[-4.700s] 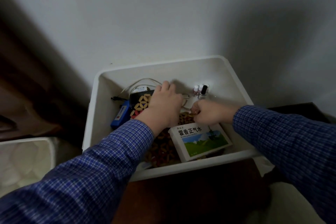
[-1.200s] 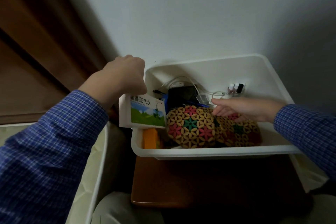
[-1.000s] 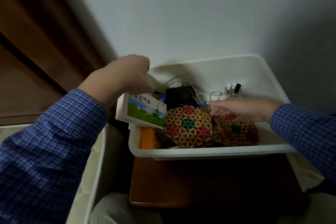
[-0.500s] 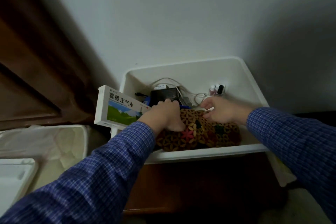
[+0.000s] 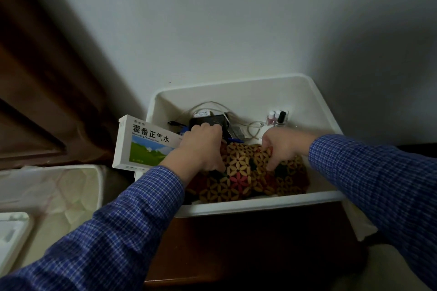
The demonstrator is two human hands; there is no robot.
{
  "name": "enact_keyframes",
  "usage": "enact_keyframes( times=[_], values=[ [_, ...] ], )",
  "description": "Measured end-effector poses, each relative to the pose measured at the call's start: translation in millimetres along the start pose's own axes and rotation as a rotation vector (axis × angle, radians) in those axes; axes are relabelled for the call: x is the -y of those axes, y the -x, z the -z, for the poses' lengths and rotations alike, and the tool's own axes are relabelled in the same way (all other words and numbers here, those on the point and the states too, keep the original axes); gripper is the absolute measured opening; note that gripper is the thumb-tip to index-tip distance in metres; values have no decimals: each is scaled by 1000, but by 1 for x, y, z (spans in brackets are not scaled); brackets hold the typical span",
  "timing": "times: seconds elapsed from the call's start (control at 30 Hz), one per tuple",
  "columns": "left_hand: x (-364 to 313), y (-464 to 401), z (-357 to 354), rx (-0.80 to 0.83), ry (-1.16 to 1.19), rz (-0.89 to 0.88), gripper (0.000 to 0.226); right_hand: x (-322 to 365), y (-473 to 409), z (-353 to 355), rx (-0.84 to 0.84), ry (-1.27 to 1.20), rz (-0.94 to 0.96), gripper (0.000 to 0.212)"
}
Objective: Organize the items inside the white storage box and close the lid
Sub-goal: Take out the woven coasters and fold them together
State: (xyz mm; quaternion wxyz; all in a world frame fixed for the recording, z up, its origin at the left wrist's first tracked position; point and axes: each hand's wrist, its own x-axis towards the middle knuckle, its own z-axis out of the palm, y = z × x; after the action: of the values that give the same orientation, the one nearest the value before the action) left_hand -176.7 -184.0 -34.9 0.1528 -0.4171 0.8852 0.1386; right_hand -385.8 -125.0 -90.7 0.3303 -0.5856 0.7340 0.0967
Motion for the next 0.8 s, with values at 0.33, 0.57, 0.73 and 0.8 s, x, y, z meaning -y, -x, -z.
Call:
enact_keyframes(
  times=[0.33, 0.57, 0.73, 0.8],
  values=[
    [33, -6, 14, 91, 517, -2, 23, -9, 21, 35, 150, -266, 139, 14],
    [29, -3, 4, 151, 845, 69, 20, 7, 10, 12, 255, -1079, 115, 32],
    [27, -5, 2, 183, 1093, 112, 37, 22, -1, -11, 241, -1125, 93, 32],
    [29, -5, -1, 215, 963, 36, 42, 25, -3, -11, 224, -1169, 113, 28]
  ],
)
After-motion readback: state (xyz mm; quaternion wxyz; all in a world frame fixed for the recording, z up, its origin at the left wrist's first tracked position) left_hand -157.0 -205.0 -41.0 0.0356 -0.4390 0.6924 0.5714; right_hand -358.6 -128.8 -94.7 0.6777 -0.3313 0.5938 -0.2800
